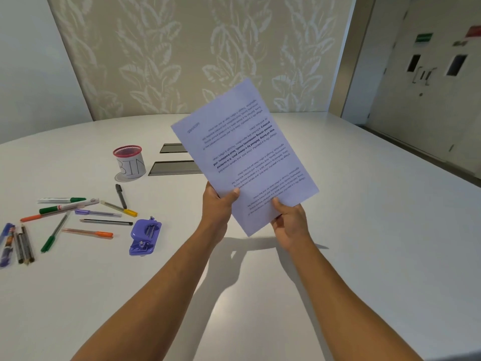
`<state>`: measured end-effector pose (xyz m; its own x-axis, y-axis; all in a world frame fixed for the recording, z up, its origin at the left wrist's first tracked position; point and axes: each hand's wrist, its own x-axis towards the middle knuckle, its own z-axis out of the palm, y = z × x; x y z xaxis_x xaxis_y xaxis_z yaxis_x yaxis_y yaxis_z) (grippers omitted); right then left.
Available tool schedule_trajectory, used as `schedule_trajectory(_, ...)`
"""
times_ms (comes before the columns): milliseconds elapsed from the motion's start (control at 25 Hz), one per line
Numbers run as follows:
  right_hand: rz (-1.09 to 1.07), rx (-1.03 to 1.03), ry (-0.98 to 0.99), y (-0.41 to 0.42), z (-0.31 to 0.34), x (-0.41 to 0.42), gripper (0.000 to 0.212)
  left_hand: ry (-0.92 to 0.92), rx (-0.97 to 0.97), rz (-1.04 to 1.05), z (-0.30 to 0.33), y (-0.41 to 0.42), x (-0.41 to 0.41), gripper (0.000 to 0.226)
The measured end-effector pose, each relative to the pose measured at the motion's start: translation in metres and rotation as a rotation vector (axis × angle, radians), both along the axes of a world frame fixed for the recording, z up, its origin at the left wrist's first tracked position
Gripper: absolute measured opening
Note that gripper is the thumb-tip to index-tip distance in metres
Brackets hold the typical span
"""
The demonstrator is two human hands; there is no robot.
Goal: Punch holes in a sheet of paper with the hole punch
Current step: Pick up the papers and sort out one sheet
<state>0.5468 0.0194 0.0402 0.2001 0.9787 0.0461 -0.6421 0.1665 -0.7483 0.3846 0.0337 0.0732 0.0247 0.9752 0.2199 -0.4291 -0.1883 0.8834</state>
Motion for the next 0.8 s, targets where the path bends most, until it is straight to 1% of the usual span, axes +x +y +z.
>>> schedule_trajectory(80, -0.036, 0.005, -0.062, 0.002, 0.003, 0.013, 0.047, 0.041, -0.032, -0.022, 0.002, 0.001, -0.009, 0.047)
schedule_trajectory(160, -0.076, 0.022, -0.15, 0.003, 0.008, 0.027, 0.04, 0.028, -0.075, 0.015, 0.005, 0.006, -0.024, 0.041)
schedule_trajectory(280, -0.128, 0.024, -0.31, 0.004, 0.017, 0.051, 0.033, 0.0, -0.05, 0.053, 0.015, 0.017, -0.05, 0.036)
schedule_trajectory(400, -0.132, 0.043, -0.417, 0.004, 0.029, 0.073, 0.031, 0.019, -0.074, 0.119, 0.023, 0.024, -0.075, 0.028)
schedule_trajectory(480, -0.133, 0.068, -0.479, 0.003, 0.036, 0.083, 0.033, 0.126, -0.07, 0.118, 0.024, 0.027, -0.088, 0.025)
schedule_trajectory(560, -0.124, 0.087, -0.572, 0.003, 0.042, 0.091, 0.033, 0.271, -0.034, 0.085, 0.027, 0.029, -0.093, 0.034)
schedule_trajectory(640, -0.091, 0.113, -0.684, 0.003, 0.047, 0.092, 0.032, 0.378, -0.011, 0.038, 0.03, 0.03, -0.093, 0.042)
schedule_trajectory(720, -0.079, 0.126, -0.754, 0.003, 0.05, 0.088, 0.031, 0.425, 0.005, -0.004, 0.034, 0.03, -0.09, 0.043)
schedule_trajectory(800, -0.1, 0.138, -0.789, 0.004, 0.051, 0.082, 0.03, 0.42, 0.021, 0.035, 0.035, 0.03, -0.086, 0.042)
